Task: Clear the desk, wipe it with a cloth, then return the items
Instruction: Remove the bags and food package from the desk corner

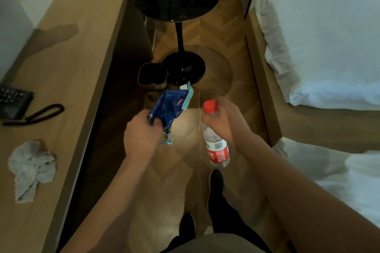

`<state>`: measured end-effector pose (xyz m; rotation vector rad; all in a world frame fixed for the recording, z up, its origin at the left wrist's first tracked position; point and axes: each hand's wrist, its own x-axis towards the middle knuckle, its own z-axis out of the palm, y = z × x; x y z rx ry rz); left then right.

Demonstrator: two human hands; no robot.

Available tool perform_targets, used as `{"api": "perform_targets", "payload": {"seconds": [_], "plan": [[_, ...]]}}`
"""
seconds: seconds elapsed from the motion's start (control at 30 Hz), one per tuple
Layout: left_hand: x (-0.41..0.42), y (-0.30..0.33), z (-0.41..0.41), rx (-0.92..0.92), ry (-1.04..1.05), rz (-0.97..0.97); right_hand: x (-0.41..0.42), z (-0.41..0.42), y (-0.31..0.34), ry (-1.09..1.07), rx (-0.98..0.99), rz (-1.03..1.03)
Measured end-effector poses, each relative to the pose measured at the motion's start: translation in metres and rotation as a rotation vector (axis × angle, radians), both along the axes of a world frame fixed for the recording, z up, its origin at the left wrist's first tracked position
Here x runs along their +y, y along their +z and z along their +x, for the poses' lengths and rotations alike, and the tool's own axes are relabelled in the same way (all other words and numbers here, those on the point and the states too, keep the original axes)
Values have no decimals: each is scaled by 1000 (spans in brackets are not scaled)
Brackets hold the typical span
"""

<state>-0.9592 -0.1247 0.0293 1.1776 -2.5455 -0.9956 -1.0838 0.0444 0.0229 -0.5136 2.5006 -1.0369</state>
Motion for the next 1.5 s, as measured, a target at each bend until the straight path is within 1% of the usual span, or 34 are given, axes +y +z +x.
{"api": "perform_targets", "payload": {"seconds": [0.17, 0.3, 0.5, 0.7, 0.93, 1.07, 1.17, 1.27, 1.4, 1.5], "plan": [[-10, 14, -82, -28, 43, 1, -18, -91, 17, 26, -43, -53], [-24, 23, -141, 19, 54, -25, -33, -152, 24, 36, -20, -100], [-57, 15, -209, -18, 94, -11, -69, -226, 21, 45, -41, -145], [-123, -2, -292, -25, 111, 61, -141, -315, 12, 89, -11, -159], [-215, 4, -408, 3, 137, 60, -232, -420, 27, 128, 62, -95], [-250, 2, -460, -18, 132, 46, -263, -465, 19, 127, 36, -90], [-264, -4, -490, -60, 148, 42, -281, -498, 10, 173, 3, -59], [-281, -12, -515, -154, 194, 8, -303, -535, 2, 245, -50, -34], [-301, -16, -530, -275, 321, -18, -340, -575, 0, 421, -71, -9], [-312, -18, -534, -352, 390, -1, -374, -591, -1, 536, -105, 18]]}}
